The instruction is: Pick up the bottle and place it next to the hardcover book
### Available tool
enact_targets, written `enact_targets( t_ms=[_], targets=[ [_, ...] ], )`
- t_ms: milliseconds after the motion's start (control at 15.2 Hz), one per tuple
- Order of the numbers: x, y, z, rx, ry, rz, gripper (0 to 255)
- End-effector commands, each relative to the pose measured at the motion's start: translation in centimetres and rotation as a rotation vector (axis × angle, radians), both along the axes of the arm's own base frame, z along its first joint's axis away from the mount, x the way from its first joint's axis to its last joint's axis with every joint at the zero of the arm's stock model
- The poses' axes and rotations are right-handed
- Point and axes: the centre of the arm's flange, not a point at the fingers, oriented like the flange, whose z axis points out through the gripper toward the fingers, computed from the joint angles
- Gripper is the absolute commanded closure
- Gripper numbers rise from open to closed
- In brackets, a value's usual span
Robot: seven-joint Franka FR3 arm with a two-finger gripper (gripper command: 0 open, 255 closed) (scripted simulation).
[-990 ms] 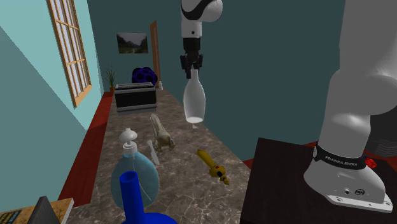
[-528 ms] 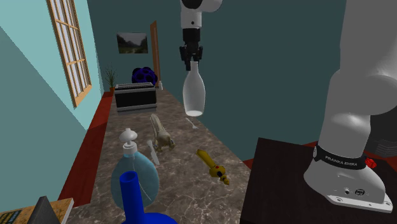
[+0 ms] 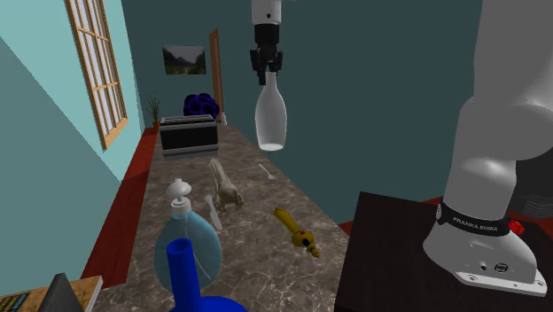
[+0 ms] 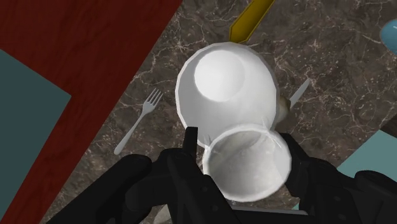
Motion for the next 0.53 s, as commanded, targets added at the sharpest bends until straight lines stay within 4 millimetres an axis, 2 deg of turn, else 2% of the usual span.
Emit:
enact_targets(
  t_ms=[0,462],
  targets=[
    [0.0,0.1,1.2,0.0,0.0,0.0,255],
    [0.0,0.1,4.9,0.0,0.0,0.0,255]
  ],
)
